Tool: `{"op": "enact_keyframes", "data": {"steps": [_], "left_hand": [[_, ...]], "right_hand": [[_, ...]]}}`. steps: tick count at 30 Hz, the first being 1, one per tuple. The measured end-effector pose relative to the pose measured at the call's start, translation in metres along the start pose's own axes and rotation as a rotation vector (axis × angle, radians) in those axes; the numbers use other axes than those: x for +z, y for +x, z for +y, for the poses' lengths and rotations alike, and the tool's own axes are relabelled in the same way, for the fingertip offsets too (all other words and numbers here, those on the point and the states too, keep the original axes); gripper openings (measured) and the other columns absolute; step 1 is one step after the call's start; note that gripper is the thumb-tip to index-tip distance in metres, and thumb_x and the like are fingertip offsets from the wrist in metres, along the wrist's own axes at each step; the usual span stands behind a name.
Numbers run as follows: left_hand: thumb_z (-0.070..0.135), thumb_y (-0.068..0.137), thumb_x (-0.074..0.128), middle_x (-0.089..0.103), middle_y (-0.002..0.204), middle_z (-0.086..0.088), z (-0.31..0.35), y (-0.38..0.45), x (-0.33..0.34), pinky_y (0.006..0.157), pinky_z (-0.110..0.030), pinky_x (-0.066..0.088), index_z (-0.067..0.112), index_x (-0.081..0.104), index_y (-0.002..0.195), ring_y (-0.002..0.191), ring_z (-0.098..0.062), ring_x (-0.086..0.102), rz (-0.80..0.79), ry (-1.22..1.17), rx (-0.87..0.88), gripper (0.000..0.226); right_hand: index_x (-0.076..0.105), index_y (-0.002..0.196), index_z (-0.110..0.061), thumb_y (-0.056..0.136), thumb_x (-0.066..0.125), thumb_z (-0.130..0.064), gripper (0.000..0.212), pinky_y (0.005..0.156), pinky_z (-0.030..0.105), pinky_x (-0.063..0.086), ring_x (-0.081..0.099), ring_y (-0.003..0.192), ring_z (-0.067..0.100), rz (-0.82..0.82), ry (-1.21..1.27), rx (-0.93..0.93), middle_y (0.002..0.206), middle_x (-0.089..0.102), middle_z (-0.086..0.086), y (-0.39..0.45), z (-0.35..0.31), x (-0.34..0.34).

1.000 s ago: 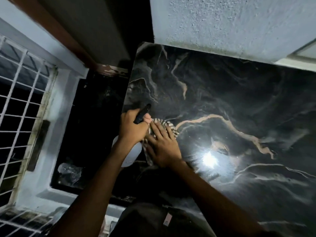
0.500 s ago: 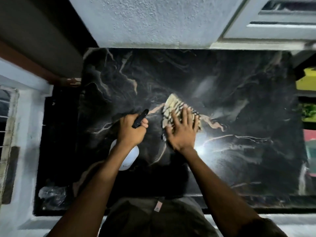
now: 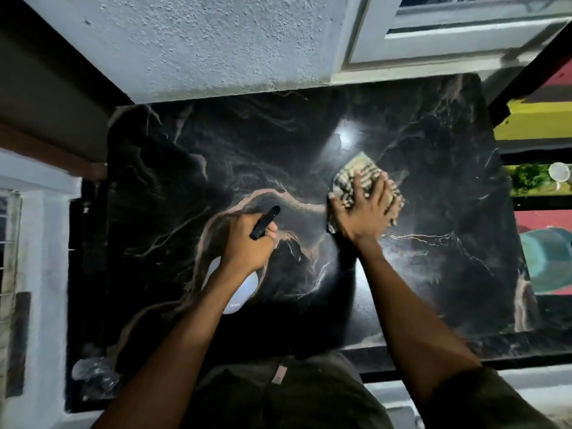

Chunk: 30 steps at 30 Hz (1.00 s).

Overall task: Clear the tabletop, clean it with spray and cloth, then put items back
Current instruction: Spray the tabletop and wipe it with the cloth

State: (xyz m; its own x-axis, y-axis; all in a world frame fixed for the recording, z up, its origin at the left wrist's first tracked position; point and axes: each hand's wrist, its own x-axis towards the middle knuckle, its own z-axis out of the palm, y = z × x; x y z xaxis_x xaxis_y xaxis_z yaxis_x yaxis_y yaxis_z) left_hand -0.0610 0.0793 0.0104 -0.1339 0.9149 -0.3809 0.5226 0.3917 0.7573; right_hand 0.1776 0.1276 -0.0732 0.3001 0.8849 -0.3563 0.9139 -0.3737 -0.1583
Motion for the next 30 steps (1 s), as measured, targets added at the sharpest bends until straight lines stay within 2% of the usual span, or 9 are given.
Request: {"op": "enact_keyframes", "data": {"steps": [4, 7, 10, 12, 15, 20, 26, 28, 30], "left_hand": [[0.004, 0.077, 0.060, 0.071, 0.067, 0.000, 0.009, 0.002, 0.012, 0.065, -0.035, 0.058, 0.022, 0.069, 0.069, 0.071, -0.027, 0.072, -0.074, 0.050, -0.058, 0.022], [0.013, 0.072, 0.054, 0.070, 0.065, -0.002, 0.019, 0.005, 0.017, 0.058, -0.031, 0.053, 0.015, 0.070, 0.071, 0.065, -0.026, 0.067, -0.074, 0.119, -0.035, 0.016], [-0.001, 0.079, 0.057, 0.070, 0.071, -0.003, 0.026, 0.012, 0.018, 0.061, -0.029, 0.052, 0.019, 0.070, 0.069, 0.067, -0.020, 0.067, -0.056, 0.074, -0.080, 0.025], [-0.003, 0.080, 0.059, 0.071, 0.071, 0.001, 0.028, 0.017, 0.017, 0.057, -0.025, 0.051, 0.025, 0.067, 0.064, 0.062, -0.014, 0.067, -0.032, 0.040, -0.134, 0.032], [0.005, 0.077, 0.061, 0.074, 0.076, -0.001, 0.028, 0.021, 0.015, 0.054, -0.033, 0.060, 0.022, 0.070, 0.068, 0.067, -0.022, 0.071, 0.004, 0.023, -0.166, 0.022], [0.008, 0.072, 0.059, 0.075, 0.073, 0.005, 0.024, 0.018, 0.011, 0.063, -0.037, 0.063, 0.023, 0.073, 0.071, 0.070, -0.016, 0.073, 0.037, 0.026, -0.151, 0.021], [0.008, 0.075, 0.060, 0.074, 0.073, -0.005, 0.020, 0.009, 0.014, 0.059, -0.032, 0.056, 0.015, 0.076, 0.078, 0.064, -0.022, 0.070, 0.047, 0.052, -0.126, 0.017], [0.004, 0.079, 0.059, 0.073, 0.075, -0.007, 0.019, 0.008, 0.015, 0.059, -0.033, 0.054, 0.012, 0.076, 0.082, 0.067, -0.025, 0.068, 0.050, 0.103, -0.055, 0.019], [0.007, 0.077, 0.056, 0.067, 0.064, 0.001, 0.018, 0.005, 0.017, 0.056, -0.028, 0.045, 0.022, 0.069, 0.067, 0.062, -0.020, 0.065, 0.066, 0.140, -0.023, 0.023]], "right_hand": [[0.018, 0.159, -0.043, 0.090, 0.012, -0.080, 0.078, 0.123, 0.060, -0.008, -0.008, 0.157, 0.034, -0.068, -0.051, -0.430, 0.171, -0.006, 0.013, -0.043, -0.052, 0.026], [0.026, 0.159, -0.040, 0.100, 0.020, -0.068, 0.065, 0.126, 0.058, 0.005, -0.004, 0.159, 0.027, -0.059, -0.045, -0.624, 0.172, 0.001, 0.007, -0.090, -0.034, 0.049], [0.015, 0.161, -0.043, 0.102, 0.025, -0.067, 0.064, 0.125, 0.056, 0.011, -0.003, 0.159, 0.022, -0.045, -0.063, -0.605, 0.172, 0.002, 0.002, -0.100, 0.021, 0.049], [0.013, 0.160, -0.045, 0.101, 0.022, -0.069, 0.065, 0.126, 0.056, 0.007, -0.002, 0.159, 0.021, -0.022, -0.078, -0.481, 0.172, 0.004, 0.002, -0.085, 0.057, 0.036], [0.012, 0.160, -0.047, 0.099, 0.015, -0.073, 0.066, 0.126, 0.053, -0.002, 0.003, 0.158, 0.023, 0.016, -0.049, -0.259, 0.172, 0.003, 0.003, -0.029, 0.087, 0.004], [0.014, 0.161, -0.040, 0.092, 0.013, -0.074, 0.076, 0.124, 0.059, -0.003, -0.004, 0.158, 0.027, 0.026, 0.062, -0.025, 0.172, 0.000, 0.010, 0.075, 0.033, -0.032], [0.009, 0.160, -0.047, 0.099, 0.013, -0.071, 0.065, 0.123, 0.052, -0.013, -0.006, 0.158, 0.026, -0.040, -0.028, -0.467, 0.171, -0.003, 0.006, 0.013, -0.053, 0.015], [0.010, 0.160, -0.046, 0.102, 0.019, -0.068, 0.063, 0.126, 0.053, -0.007, -0.002, 0.158, 0.025, -0.032, -0.036, -0.596, 0.171, 0.001, 0.005, -0.032, -0.047, 0.037], [0.010, 0.160, -0.045, 0.102, 0.024, -0.065, 0.063, 0.126, 0.053, 0.000, 0.000, 0.159, 0.023, -0.032, -0.028, -0.675, 0.172, 0.003, 0.004, -0.070, -0.030, 0.055]]}}
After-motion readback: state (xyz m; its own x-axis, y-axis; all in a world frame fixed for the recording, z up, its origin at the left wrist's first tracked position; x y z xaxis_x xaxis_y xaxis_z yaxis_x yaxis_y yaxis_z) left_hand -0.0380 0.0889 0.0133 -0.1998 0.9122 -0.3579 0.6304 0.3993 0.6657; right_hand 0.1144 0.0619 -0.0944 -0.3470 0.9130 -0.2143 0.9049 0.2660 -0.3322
